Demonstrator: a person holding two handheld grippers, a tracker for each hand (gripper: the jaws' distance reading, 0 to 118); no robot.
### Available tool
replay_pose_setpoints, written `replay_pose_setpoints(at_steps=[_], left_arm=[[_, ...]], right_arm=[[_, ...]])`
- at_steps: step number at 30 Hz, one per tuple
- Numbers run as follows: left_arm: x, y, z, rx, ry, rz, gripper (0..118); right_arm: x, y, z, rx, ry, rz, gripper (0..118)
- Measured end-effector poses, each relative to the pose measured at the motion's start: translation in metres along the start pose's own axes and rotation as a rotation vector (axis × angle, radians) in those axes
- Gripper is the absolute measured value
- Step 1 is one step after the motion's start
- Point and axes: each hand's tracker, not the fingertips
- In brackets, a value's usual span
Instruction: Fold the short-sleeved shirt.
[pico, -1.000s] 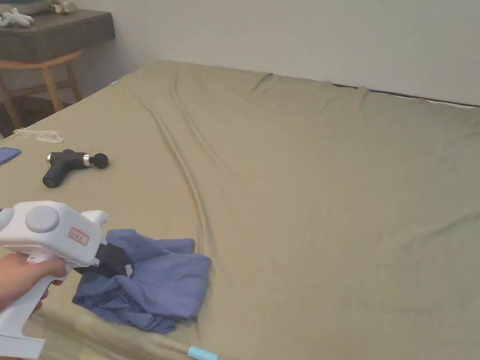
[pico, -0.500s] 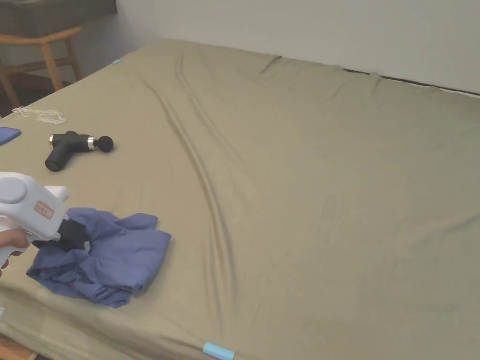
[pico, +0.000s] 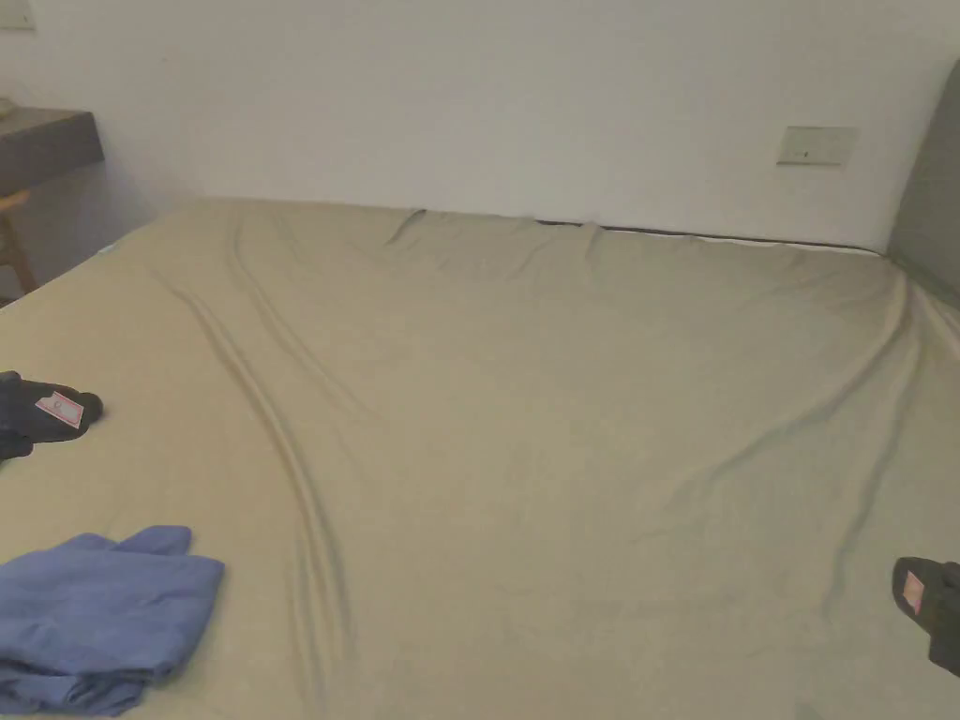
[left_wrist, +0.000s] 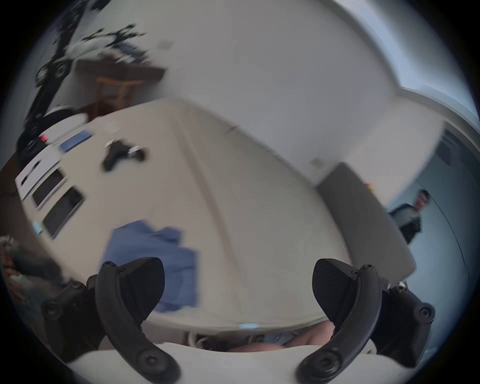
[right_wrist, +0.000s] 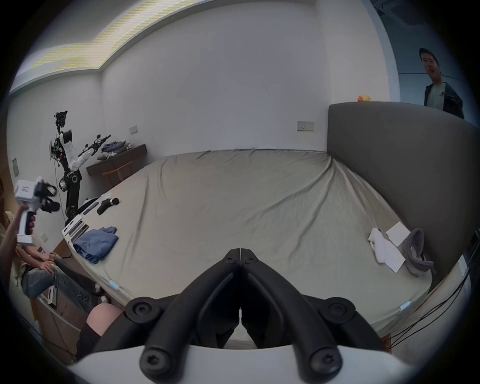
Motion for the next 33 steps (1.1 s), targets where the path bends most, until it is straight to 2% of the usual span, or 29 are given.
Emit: replay_pose_setpoints(at_steps=[2,3,5,6,8,10,12,14,15,22,29,33], left_arm=[[0.058,-0.020,0.001,0.172,-0.013,-0.118,118],[0.088,-0.031,-0.002,0.192,-0.012,-0.170,109],[0.141,-0.056,-0.005,0.330,0.063,-0.357,39],[0.165,-0.072,-0.012,0.376,0.089,-0.392,21],[0.191,-0.103,-0.021,0.504,0.073,-0.494,21],[0.210,-0.136,-0.031,0.580,0.112,-0.460,20],[0.212,-0.167,-0.049,0.679,0.247,-0.574,18],[0.206,-0.184,-0.061,0.654,0.340,-0.667,14],[0.198,-0.189,-0.066,0.615,0.316,-0.679,10],[0.173,-0.181,-0.066,0.569,0.318,-0.554,8],[0.179,-0.184,-0.066,0.559,0.331,-0.567,0],[0.182,-0.185,-0.067,0.560,0.334,-0.573,0]], right_arm=[[0.006,0.004,0.008,0.023,-0.015,0.000,2],[0.007,0.005,0.012,0.045,-0.031,0.019,2],[0.008,0.004,0.016,0.086,-0.084,0.082,2],[0.007,0.003,0.017,0.105,-0.113,0.105,2],[0.005,-0.005,0.014,0.172,-0.187,0.149,2],[0.004,-0.013,0.013,0.222,-0.211,0.117,2],[0.000,-0.022,0.013,0.255,-0.212,0.089,2],[-0.001,-0.028,0.016,0.292,-0.238,0.106,2],[-0.002,-0.031,0.018,0.315,-0.248,0.118,2],[0.005,-0.030,0.031,0.368,-0.270,0.077,2],[0.004,-0.031,0.035,0.378,-0.277,0.082,2],[0.001,-0.032,0.034,0.379,-0.271,0.074,2]])
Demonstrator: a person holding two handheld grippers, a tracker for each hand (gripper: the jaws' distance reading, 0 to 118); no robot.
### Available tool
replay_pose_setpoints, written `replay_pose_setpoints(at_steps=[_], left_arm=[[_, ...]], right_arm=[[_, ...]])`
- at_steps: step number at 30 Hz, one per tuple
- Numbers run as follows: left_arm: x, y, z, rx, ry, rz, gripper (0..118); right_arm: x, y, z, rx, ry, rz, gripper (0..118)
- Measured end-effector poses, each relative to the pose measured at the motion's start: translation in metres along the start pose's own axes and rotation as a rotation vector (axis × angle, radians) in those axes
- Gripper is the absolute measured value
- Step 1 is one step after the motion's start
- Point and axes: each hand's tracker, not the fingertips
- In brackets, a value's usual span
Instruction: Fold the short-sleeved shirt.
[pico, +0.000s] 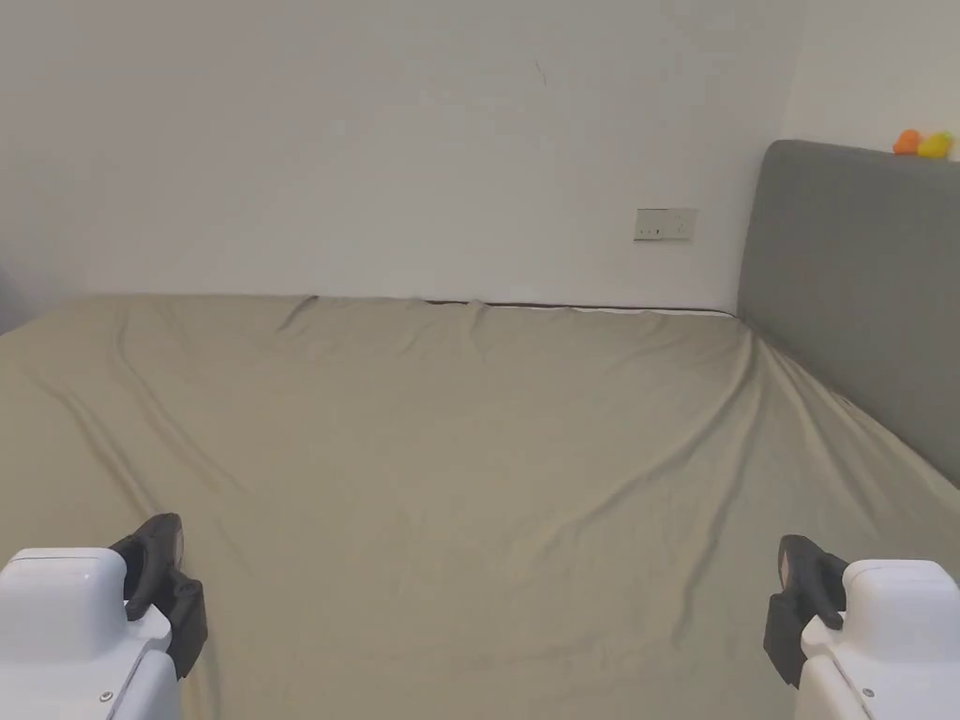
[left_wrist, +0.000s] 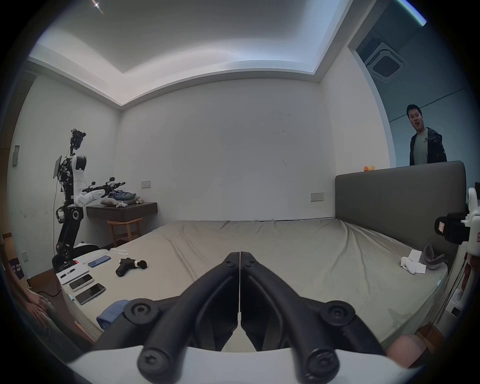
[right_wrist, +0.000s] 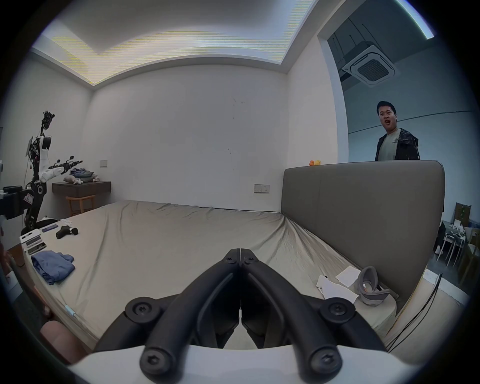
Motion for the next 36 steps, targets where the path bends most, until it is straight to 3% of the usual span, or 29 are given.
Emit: replay_pose_setpoints(at_steps=[19,21,22,23,24,25,29,36], left_arm=[[0.012,-0.008,-0.005,-0.002,0.034,-0.064,0],[0.015,-0.010,-0.005,0.007,0.033,-0.069,2],[0.014,-0.009,-0.005,0.008,0.019,-0.058,20],[0.015,-0.009,-0.006,0.002,-0.009,-0.035,59],[0.019,-0.010,-0.012,-0.024,0.010,-0.042,112],[0.020,-0.018,-0.006,-0.009,0.041,-0.033,118],[0.022,-0.017,-0.001,-0.009,-0.119,-0.065,118],[0.051,-0.026,-0.007,-0.081,-0.108,-0.050,118]], right_arm=[[-0.008,-0.001,-0.003,0.001,0.011,-0.022,2],[-0.010,-0.002,-0.004,0.003,0.002,-0.018,6],[-0.010,-0.003,-0.005,0.000,0.002,-0.017,36],[-0.010,-0.004,-0.008,-0.023,0.015,-0.023,79],[-0.010,-0.005,-0.015,-0.083,0.025,-0.044,118],[-0.012,-0.007,-0.008,0.022,0.061,-0.058,117],[-0.010,-0.015,-0.008,-0.054,0.032,-0.042,118],[-0.016,-0.022,-0.012,-0.074,0.031,-0.027,118]])
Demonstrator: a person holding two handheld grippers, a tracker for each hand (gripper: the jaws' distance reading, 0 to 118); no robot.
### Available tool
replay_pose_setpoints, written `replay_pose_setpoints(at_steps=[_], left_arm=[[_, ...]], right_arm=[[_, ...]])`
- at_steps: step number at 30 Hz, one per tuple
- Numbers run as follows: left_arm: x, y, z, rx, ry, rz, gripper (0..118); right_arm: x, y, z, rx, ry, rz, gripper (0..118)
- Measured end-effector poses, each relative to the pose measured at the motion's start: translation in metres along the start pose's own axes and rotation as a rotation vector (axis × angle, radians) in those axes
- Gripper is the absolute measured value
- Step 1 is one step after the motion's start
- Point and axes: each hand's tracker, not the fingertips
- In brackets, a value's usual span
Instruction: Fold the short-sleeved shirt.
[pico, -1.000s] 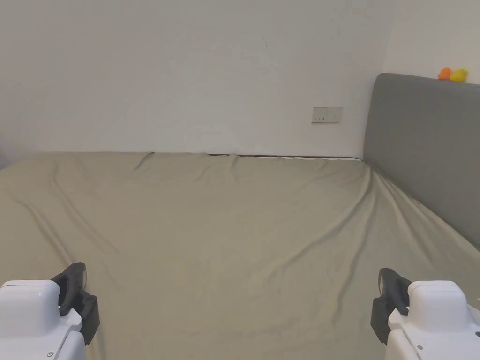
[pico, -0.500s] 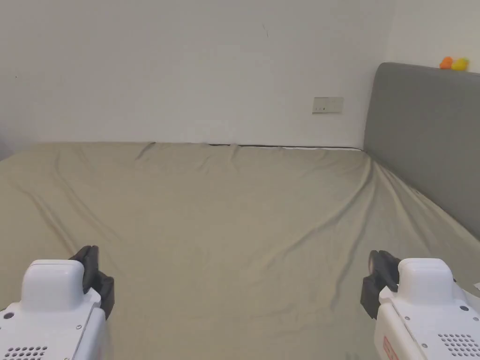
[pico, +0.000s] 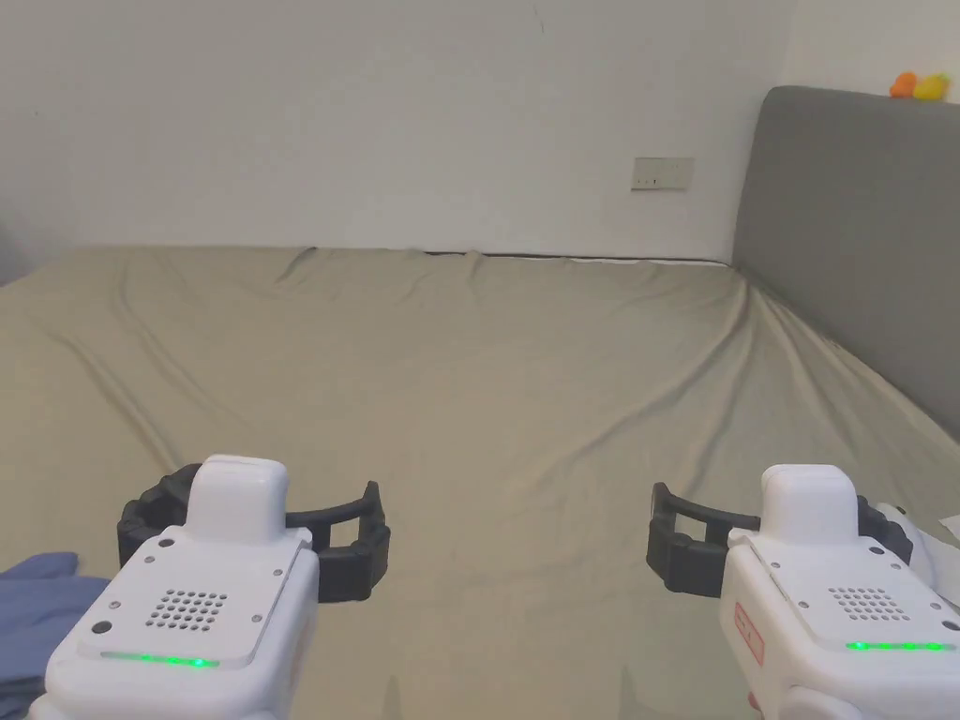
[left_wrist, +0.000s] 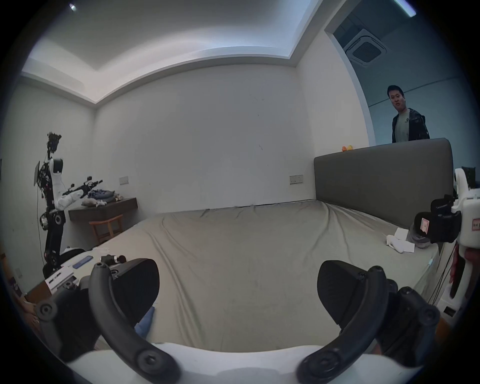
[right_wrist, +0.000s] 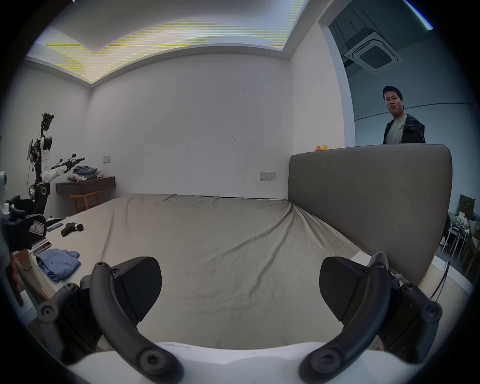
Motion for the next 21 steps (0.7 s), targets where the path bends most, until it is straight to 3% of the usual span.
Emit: replay_pose_setpoints(at_steps=[4,10,21], left_arm=[[-0.003,0.001,-0.005,-0.050,0.143,0.051,118],[-0.011,0.001,-0.012,-0.115,0.171,0.130,118],[-0.018,0.002,-0.020,-0.132,0.189,0.099,118]], right_arm=[[0.001,-0.005,0.000,-0.007,0.001,0.004,118],[0.000,-0.011,0.001,-0.013,0.007,0.010,118],[-0.002,-0.013,-0.005,-0.019,0.010,0.031,118]])
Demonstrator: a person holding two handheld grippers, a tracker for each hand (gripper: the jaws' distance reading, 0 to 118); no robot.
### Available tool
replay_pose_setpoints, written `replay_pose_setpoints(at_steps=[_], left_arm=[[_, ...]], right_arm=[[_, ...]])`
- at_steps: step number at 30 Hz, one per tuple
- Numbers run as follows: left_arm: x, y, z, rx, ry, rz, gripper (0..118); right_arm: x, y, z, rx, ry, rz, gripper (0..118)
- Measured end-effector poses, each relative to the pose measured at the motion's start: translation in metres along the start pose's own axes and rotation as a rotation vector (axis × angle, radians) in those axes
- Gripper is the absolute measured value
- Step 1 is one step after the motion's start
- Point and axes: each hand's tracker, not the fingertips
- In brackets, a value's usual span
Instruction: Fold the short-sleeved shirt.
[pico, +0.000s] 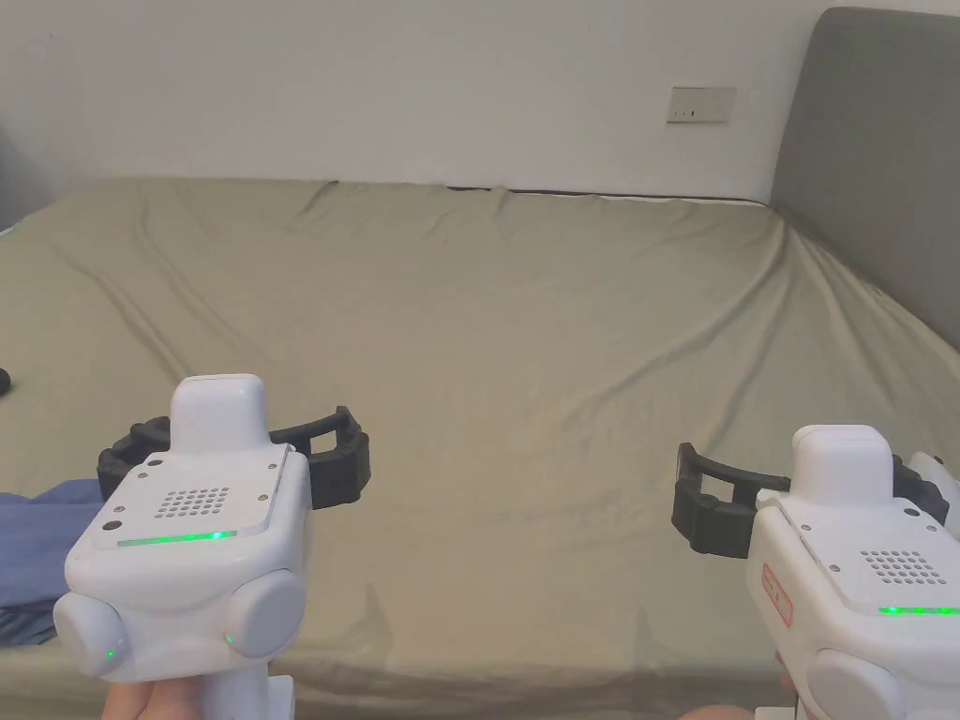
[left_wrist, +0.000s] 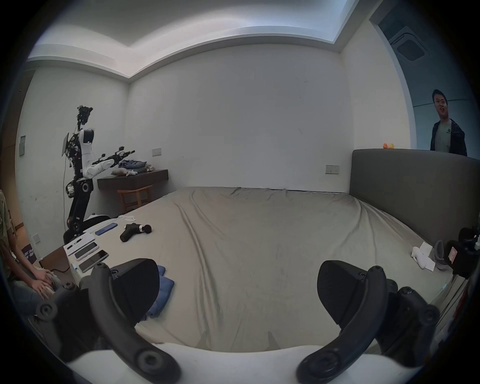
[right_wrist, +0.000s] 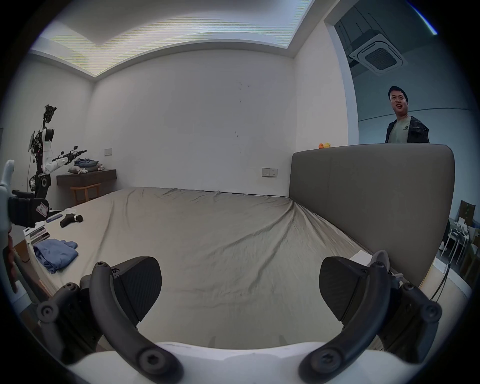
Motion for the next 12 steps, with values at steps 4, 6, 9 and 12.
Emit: replay_pose_setpoints(at_steps=[4,6,9,12], left_arm=[[-0.006,0.003,-0.001,-0.008,-0.002,0.039,118],[-0.009,0.003,0.001,-0.020,-0.003,0.074,118],[-0.007,-0.001,0.002,-0.003,-0.021,0.044,118],[-0.002,-0.008,0.001,0.029,-0.054,-0.055,118]], right_arm=[[-0.001,-0.001,0.000,0.001,0.008,0.005,118],[-0.002,0.000,0.001,0.003,0.008,0.006,118],[-0.001,0.000,0.002,0.004,0.012,-0.002,118],[0.000,-0.002,0.003,0.004,0.012,-0.004,118]])
